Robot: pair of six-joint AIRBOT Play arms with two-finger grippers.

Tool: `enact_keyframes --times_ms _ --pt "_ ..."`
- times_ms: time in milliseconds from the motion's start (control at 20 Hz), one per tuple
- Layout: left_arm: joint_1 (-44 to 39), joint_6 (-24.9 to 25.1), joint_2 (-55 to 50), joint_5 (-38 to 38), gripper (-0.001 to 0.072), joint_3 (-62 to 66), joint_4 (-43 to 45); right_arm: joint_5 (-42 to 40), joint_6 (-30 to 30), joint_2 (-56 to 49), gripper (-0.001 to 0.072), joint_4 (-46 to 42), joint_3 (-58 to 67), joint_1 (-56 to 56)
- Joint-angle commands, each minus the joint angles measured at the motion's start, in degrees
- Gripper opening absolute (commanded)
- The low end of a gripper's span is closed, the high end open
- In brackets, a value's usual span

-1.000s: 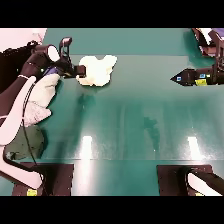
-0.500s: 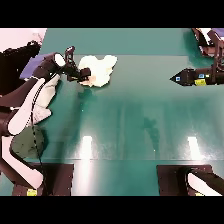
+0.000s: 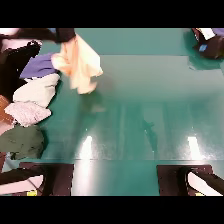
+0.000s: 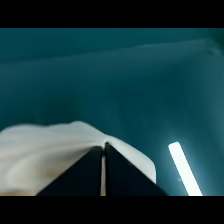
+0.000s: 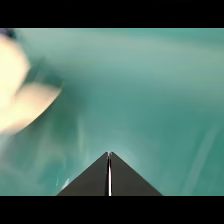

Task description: Fold the shirts.

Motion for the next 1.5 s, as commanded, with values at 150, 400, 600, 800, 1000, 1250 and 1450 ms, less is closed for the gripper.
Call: enact_keyframes --times_ms 150,400,600,800,1000,1250,1450 --pt "-14.49 -1.38 9.64 -7.50 0.0020 -1.27 2.47 0.68 0.02 0.02 0.0016 -0.15 10.05 -1.25" --pt "-25.99 -2.82 3.54 -4.48 0.0023 -18.01 2.29 5.51 0.02 0.00 0.0017 -0.13 10.32 -1.25" --pt "-27.23 -2.58 -2.71 -1.22 0.0638 -23.28 3.08 7.15 0.02 0.00 0.0017 -0.13 10.32 -1.25" --pt "-15.67 -2.58 -2.47 -4.13 0.0639 -20.92 5.57 7.17 0.02 0.00 0.0017 -0.11 10.32 -1.25" --pt "-3.26 -0.83 -3.06 -8.37 0.0639 -26.08 -0.13 7.72 0.04 -0.04 0.0017 -0.11 10.32 -1.25" --pt "-0.68 9.79 -9.03 -4.92 0.0638 -37.64 -15.45 7.72 0.02 -0.04 0.0017 -0.13 10.32 -1.25" --pt "-0.68 13.99 -13.84 -1.44 0.0637 -37.75 -25.44 10.01 0.02 -0.04 0.0017 -0.61 10.29 -1.25"
